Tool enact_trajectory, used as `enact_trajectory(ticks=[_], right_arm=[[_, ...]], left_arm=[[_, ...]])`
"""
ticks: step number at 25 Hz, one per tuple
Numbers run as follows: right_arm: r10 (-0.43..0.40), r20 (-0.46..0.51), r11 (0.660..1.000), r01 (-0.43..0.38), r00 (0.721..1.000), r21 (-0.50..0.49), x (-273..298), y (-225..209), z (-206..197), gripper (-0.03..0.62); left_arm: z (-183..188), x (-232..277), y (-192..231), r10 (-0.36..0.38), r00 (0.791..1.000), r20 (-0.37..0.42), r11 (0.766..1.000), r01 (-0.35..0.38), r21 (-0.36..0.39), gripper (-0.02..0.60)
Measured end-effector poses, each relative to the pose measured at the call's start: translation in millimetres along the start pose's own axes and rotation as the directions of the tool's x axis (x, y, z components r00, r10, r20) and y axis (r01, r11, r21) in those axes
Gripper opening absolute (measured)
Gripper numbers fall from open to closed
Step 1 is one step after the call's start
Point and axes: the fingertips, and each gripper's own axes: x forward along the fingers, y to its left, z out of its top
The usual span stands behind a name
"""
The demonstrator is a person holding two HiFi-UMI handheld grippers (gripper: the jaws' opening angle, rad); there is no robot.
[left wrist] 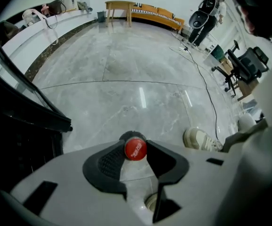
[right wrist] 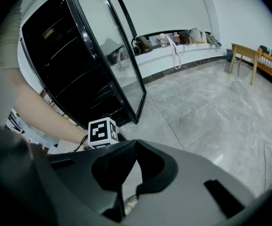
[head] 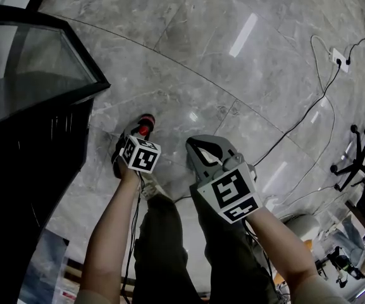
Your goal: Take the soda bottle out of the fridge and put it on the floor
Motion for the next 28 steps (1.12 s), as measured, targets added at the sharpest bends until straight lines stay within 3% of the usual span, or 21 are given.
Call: enact_trajectory(ticks=[5,9,12,17,22,28], right_arm=[[0.008,-0.003,1.0,-0.008,1.0,-0.028,-9,7,15,-0.005],[-0.052,-0.024,0.998,0.051,0.998,-0.035,-26,9,30,-0.005],[-0.069,-0.023,0.997,0.07,0.997,0.044,-45,12,41,-0.005],[-0.08,0.043,0.984,0.072,0.996,0.162,-94,24,75,-0.005],[-0.115,0.118,0.984,0.097,0.986,0.146,-153,43,125,-0.005],[-0.151,0.196,0.988,0.148,0.969,0.029,-237,77,193,-0.005]], left_arm=[[8,-26,-5,-0.015,1.0,0.021,1.0,0.015,-0.021,0.144],[24,-72,2,-0.009,0.995,0.094,0.997,0.016,-0.071,0.125],[32,-114,11,0.003,0.988,0.156,0.995,0.013,-0.097,0.071],[45,-201,23,0.031,0.969,0.245,0.993,-0.002,-0.114,0.046],[58,-308,15,0.071,0.93,0.361,0.995,-0.038,-0.097,0.034],[76,-437,2,0.121,0.861,0.493,0.99,-0.072,-0.118,0.02]])
